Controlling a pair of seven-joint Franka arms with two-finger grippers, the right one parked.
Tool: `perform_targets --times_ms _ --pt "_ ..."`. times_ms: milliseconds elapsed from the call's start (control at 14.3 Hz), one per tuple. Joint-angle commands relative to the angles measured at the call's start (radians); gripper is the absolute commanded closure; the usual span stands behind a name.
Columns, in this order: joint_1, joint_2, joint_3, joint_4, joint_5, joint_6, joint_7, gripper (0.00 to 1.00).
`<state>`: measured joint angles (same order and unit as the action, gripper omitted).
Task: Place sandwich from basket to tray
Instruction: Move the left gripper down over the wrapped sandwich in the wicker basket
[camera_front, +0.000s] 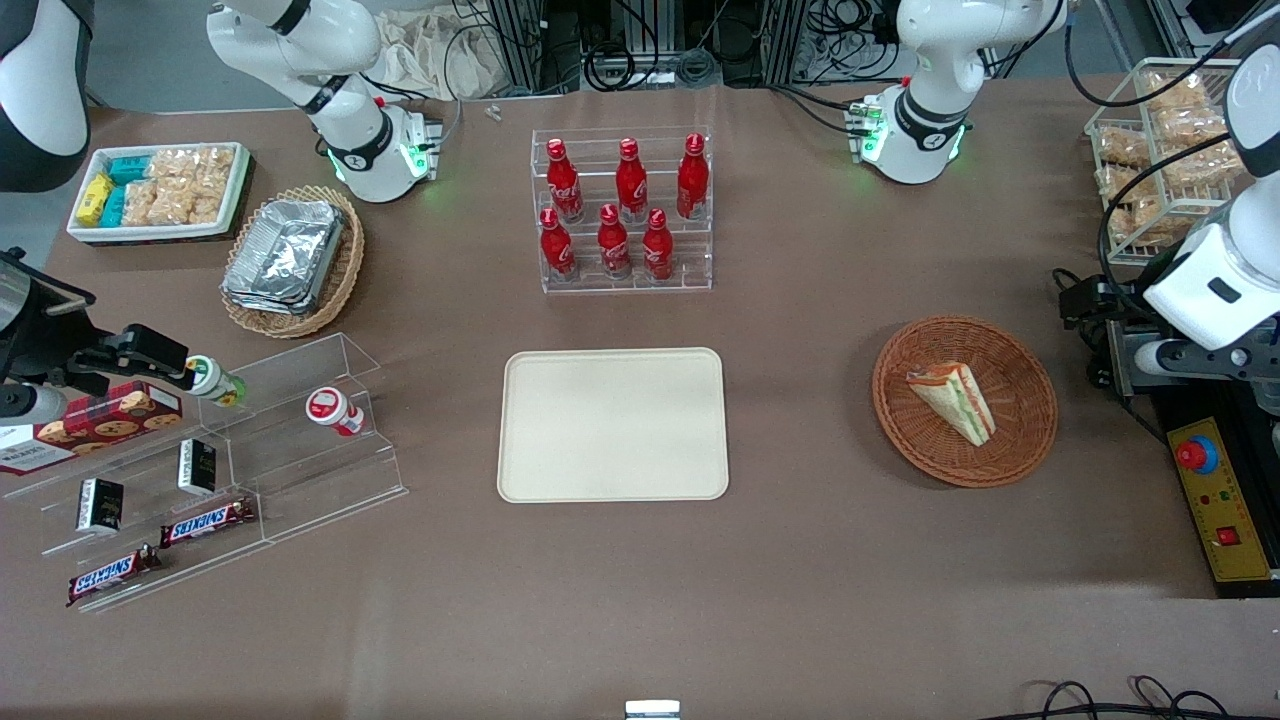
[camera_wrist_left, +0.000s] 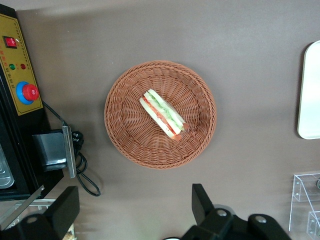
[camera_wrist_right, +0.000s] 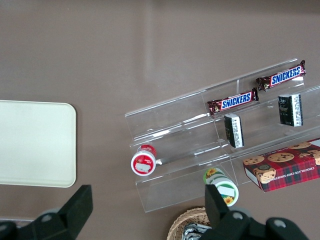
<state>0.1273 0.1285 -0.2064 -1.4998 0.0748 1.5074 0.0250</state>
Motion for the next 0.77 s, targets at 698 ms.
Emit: perform_targets --times_ms 698 --pt "0.015 0.013 -0.002 -0.055 -0.015 0.031 -0.037 0.0"
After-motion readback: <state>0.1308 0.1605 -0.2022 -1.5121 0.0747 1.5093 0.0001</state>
